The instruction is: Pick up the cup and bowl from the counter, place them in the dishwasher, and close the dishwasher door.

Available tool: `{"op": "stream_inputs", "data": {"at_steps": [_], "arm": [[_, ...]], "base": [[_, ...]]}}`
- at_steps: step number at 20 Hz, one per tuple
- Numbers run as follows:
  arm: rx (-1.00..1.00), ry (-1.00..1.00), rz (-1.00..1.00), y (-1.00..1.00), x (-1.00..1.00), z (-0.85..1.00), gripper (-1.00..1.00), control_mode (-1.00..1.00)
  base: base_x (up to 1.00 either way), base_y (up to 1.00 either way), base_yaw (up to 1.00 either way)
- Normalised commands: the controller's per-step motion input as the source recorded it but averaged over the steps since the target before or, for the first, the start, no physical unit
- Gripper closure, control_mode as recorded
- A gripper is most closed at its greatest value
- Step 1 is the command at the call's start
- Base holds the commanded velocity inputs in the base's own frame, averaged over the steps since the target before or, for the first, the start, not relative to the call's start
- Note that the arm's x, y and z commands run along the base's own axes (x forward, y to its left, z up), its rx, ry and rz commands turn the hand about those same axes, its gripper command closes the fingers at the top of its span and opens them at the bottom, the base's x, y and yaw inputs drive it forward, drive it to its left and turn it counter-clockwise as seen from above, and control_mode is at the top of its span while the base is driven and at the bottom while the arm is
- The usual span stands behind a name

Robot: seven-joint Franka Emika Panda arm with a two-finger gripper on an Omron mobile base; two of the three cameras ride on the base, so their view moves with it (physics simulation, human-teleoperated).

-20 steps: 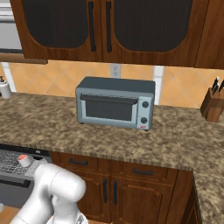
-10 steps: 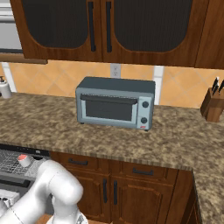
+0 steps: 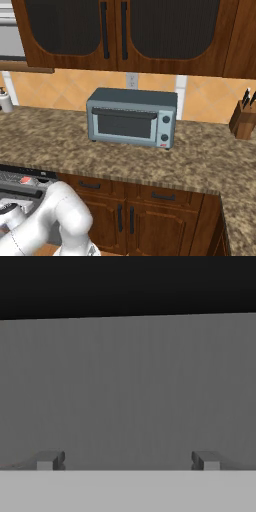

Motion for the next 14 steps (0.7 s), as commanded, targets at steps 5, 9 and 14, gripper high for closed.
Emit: {"op": "stream_inputs", "data": {"at_steps": [5,9,14], "arm": [[0.07,0.0,0.0,-0.15,1.0,-0.77,-1.0,-1.0],[0.1,0.0,-0.02,-0.24,1.0,-0.87,-1.0,-1.0],[0.15,0.0,0.0,-0.32,1.0,-0.95,-1.0,-1.0]], "base": [[0.0,0.0,0.0],[0.0,0.0,0.0],[0.0,0.0,0.0]]}}
